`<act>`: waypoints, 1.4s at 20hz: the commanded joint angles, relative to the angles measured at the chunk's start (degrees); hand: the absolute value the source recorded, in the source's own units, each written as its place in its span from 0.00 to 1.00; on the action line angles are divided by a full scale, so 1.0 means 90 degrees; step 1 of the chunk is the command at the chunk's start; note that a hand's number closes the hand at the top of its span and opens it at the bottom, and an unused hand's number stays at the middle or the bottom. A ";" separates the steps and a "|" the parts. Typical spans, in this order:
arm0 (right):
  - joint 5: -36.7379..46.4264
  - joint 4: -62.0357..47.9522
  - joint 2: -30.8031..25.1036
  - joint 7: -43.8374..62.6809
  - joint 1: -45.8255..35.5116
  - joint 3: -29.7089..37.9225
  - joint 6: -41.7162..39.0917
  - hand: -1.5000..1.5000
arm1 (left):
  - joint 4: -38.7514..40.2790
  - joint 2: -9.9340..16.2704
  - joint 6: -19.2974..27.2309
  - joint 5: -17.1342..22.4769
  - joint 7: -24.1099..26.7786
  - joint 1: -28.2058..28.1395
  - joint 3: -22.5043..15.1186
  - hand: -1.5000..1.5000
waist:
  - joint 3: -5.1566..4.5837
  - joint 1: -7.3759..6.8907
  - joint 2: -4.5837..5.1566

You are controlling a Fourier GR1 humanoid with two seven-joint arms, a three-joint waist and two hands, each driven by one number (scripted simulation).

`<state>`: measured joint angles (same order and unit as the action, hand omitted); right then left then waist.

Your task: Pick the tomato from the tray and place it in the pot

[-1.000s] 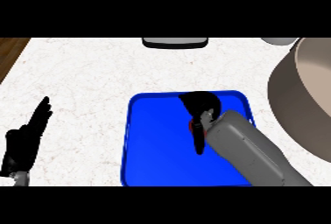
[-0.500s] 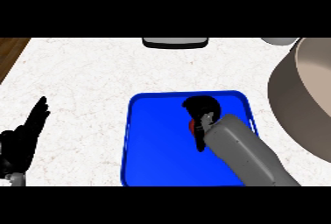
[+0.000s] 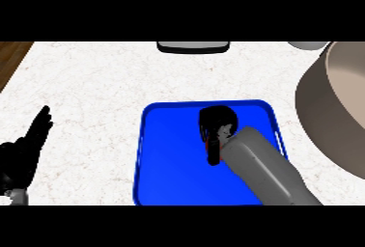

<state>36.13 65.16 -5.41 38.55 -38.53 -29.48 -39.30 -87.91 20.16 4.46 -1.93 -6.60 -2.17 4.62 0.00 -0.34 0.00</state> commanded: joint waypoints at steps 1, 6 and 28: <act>0.0350 0.0166 0.0071 -0.0118 0.0255 0.0135 -0.0151 1.00 | 0.0211 -0.0284 0.0086 -0.0360 0.0072 0.0156 -0.0120 0.50 | 0.0000 0.0023 -0.0001; 0.0206 0.2322 -0.1494 -0.1920 0.1591 -0.0571 -0.0062 1.00 | -0.0161 -0.0071 0.0076 -0.0115 -0.0264 -0.0076 0.0160 0.50 | 0.0016 0.0353 -0.0092; -0.2192 0.6168 -0.4598 -0.6323 0.5382 0.4722 0.2967 1.00 | -0.0207 -0.0028 0.0000 0.0127 0.0069 -0.0639 0.0576 0.50 | 0.0015 0.0676 -0.0098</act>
<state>25.31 120.13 -46.82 -13.38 3.34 2.46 -13.07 -91.10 19.71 4.93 -1.18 -7.03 -8.59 9.16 0.25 6.51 -1.30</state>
